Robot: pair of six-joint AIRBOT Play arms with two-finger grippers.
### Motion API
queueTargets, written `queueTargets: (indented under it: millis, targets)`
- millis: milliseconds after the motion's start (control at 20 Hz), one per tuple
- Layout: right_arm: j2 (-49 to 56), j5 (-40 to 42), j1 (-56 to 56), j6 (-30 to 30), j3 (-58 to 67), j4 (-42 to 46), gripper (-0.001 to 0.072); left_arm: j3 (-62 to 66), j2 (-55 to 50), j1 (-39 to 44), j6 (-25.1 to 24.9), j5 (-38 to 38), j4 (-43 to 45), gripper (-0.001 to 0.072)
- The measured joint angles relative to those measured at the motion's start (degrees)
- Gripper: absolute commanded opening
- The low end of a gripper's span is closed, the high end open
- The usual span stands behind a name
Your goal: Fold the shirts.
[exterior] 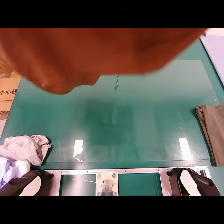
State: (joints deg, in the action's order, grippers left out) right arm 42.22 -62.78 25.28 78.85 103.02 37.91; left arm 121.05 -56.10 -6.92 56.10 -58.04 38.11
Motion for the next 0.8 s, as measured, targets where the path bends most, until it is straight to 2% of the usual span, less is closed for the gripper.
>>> queueTargets:
  millis: [200,400,550,650,800]
  targets:
    - [-1.4,-2.4,0.0,4.6,-1.1,8.0,0.0015,-4.2,-0.2,0.0,0.0,0.6,0.5,0.0026]
    - [-0.9,-2.7,0.0,6.6,-13.1,11.5,0.0015,-11.5,-4.6,0.1,0.0,1.0,0.5,0.0026]
    - [3.1,3.7,-1.5,5.0,-27.3,11.2,0.0015,-15.0,-13.0,1.9,-0.7,1.0,0.3,0.0026]
    - [8.4,11.3,-4.0,1.5,-36.4,9.2,0.0015,-16.2,-20.6,4.6,-2.2,1.9,0.5,0.0026]
    - [19.7,22.2,-8.3,-3.8,-43.5,5.6,0.0015,-17.0,-32.7,9.3,-4.1,5.1,1.1,0.0027]
